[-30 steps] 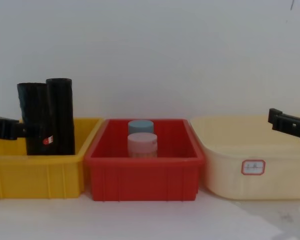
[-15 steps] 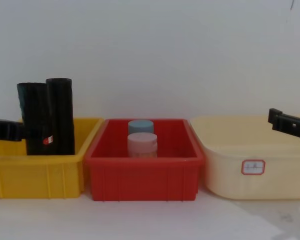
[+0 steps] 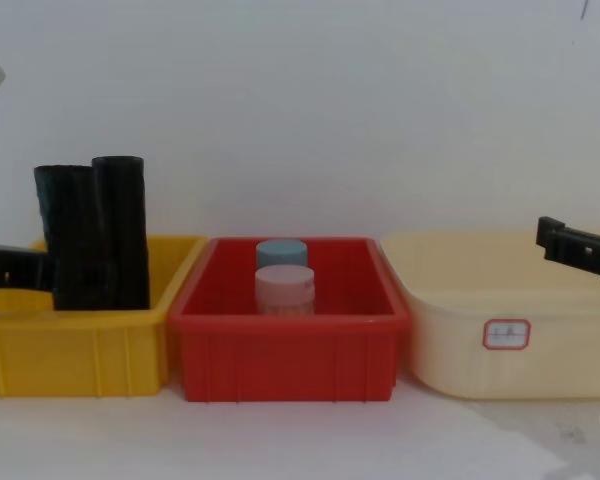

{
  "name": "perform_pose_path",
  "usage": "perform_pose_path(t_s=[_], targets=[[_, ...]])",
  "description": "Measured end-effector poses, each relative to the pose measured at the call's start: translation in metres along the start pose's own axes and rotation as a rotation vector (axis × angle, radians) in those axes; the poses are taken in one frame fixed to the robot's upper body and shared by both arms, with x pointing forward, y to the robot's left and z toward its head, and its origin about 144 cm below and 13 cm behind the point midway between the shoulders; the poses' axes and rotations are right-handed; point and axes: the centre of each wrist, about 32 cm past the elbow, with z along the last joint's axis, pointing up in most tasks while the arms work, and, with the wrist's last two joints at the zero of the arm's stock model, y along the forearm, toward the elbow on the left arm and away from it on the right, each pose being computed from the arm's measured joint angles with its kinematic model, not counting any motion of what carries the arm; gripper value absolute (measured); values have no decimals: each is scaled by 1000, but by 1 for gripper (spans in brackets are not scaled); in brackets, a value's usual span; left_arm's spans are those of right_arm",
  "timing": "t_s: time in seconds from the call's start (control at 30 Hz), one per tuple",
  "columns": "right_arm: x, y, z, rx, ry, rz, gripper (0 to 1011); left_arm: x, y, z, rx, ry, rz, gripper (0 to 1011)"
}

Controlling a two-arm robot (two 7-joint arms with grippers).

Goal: Pick up the garbage bag with the one hand and transfer it to the other hand.

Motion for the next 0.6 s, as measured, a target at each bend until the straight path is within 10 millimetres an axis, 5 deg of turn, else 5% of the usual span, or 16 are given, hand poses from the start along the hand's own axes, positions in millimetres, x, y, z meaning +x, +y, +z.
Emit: perform_pose_path(t_s=[0.6], targets=[[0,0,0,0,0,0,1001,-1,-12,-5,12,-1,17,1001]])
